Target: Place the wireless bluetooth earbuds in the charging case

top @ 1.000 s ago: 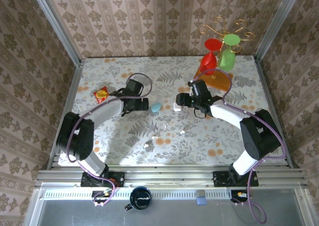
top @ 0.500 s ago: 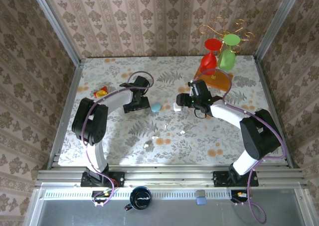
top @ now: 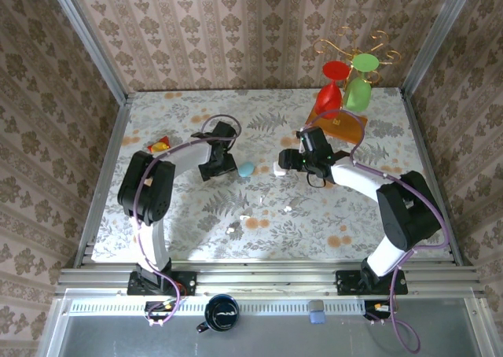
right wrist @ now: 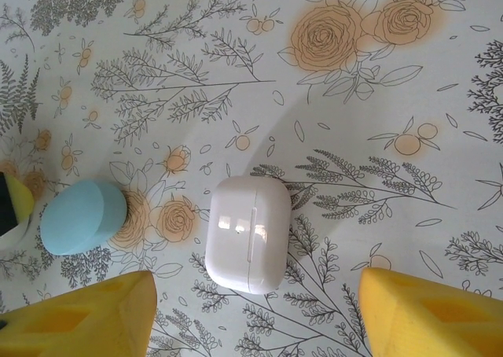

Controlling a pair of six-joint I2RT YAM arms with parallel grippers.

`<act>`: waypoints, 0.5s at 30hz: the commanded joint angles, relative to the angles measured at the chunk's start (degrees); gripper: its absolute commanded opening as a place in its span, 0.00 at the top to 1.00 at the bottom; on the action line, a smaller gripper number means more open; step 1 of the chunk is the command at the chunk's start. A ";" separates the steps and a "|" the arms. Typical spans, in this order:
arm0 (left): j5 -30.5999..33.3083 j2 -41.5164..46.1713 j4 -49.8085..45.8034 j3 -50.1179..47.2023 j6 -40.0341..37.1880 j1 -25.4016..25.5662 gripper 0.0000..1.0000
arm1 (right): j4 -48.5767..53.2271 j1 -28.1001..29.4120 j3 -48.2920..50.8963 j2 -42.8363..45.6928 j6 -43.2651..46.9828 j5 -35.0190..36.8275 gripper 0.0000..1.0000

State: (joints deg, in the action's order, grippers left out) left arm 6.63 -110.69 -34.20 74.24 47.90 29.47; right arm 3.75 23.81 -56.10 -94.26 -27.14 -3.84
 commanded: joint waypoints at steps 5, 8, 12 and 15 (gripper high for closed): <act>-0.93 -1.63 -0.03 -0.94 0.89 -0.47 0.38 | 1.70 -0.24 -1.61 -0.05 0.49 -0.56 0.30; -0.33 -1.11 -0.17 -1.23 0.31 -0.47 0.46 | 1.78 -0.26 -1.46 0.48 0.46 -0.60 0.30; 0.33 0.73 0.29 -2.07 -0.92 -0.38 0.51 | 1.73 -0.24 -1.20 1.49 0.58 -0.90 0.30; 0.48 2.97 2.06 -2.82 -4.74 0.12 0.51 | 1.69 -0.25 -0.78 2.59 1.56 -2.50 0.30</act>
State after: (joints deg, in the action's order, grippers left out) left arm 7.31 -110.10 -33.45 72.71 46.68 29.17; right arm 4.60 23.81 -56.47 -94.02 -26.96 -4.47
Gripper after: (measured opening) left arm 0.496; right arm 0.700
